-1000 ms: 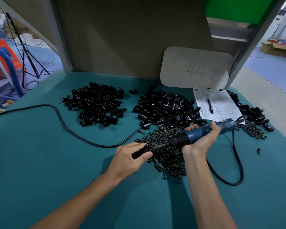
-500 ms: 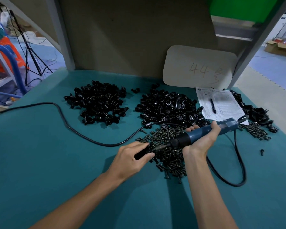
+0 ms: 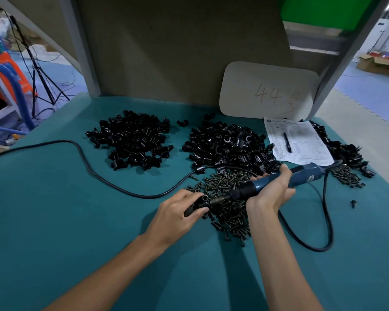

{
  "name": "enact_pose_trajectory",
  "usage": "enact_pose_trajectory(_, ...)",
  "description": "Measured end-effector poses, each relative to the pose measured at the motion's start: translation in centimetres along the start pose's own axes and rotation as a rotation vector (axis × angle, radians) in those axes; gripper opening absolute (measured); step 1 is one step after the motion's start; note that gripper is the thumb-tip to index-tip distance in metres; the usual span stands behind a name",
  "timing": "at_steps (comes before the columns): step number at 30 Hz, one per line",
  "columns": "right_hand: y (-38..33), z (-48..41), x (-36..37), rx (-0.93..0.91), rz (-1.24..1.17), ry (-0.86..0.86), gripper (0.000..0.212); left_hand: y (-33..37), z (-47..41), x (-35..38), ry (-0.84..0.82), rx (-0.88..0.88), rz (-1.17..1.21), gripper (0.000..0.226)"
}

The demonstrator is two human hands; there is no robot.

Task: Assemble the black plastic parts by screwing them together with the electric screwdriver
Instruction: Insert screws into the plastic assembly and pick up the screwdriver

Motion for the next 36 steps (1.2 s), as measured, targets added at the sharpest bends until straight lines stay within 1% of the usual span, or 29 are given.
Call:
enact_pose_trajectory(2,0.17,-0.14,-0.26,0.009,-0.064,0.017,0.028,-0.05,-0.01,0.03,-0.003,-0.006,0.007,0.045)
enact_pose_trajectory(12,0.41,-0.03,-0.19,0.019,-0.058,0.045,0.03,-0.19,-0.09,-0.01,-0.004,-0.006,0.007,0.048)
enact_pose_trajectory(17,0.62,-0.24,-0.34,0.025,-0.075,0.053,0.036,-0.21,-0.12,-0.05,0.005,-0.01,0.008,0.048)
enact_pose_trajectory(28,0.65,0.09,-0.29,0.021,-0.061,0.051,0.03,-0.14,-0.18,-0.08,-0.007,-0.02,0.007,0.046)
enact_pose_trajectory(36,0.65,0.5,-0.18,0.018,-0.11,0.053,0.029,-0.17,-0.18,-0.23,-0.002,-0.053,0.049,0.048)
Point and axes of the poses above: each hand's wrist, its own z-axis away from the middle knuckle, its own x-axis out of the palm, y = z × x, the point moved 6 cm from there along -z, towards the middle knuckle, and after that the axes turned 3 degrees about z, right-handed, at the moved point
